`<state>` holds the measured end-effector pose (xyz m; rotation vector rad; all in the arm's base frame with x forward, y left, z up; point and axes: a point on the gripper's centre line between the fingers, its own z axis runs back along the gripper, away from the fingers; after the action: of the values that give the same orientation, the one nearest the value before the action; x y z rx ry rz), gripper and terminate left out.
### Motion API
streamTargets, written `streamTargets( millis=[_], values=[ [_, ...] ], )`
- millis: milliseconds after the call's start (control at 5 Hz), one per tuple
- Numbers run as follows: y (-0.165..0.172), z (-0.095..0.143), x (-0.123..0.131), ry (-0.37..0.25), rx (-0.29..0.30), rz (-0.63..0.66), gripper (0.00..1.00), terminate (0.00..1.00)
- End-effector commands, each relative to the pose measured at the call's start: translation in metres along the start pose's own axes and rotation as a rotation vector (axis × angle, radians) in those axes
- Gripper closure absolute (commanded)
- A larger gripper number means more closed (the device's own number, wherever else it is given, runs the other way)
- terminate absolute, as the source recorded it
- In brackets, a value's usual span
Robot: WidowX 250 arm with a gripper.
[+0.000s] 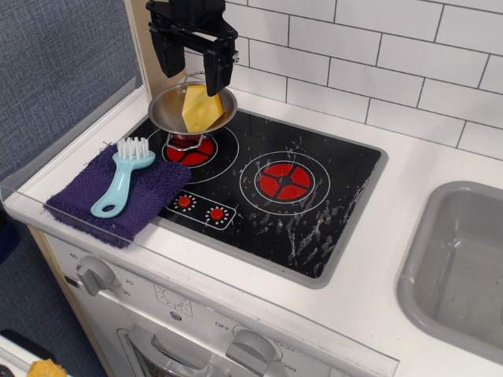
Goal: Place the blue brush on the back right corner of the stove
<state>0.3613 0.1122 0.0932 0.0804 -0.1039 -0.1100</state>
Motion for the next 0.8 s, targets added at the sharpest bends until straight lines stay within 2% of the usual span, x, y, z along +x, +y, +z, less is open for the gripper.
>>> streamTargets(
  millis=[0,200,400,600],
  values=[
    [0.0,0.0,0.0,0.0,0.0,0.0,0.0,0.0],
    [0.005,0.013,-0.031,0.002,-0.045,0.022,0.0,0.0],
    [0.012,0.027,-0.068,-0.028,-0.042,0.042,0.0,0.0],
    [0.023,0.019,-0.101,0.017,0.007,0.097,0.0,0.0]
  ],
)
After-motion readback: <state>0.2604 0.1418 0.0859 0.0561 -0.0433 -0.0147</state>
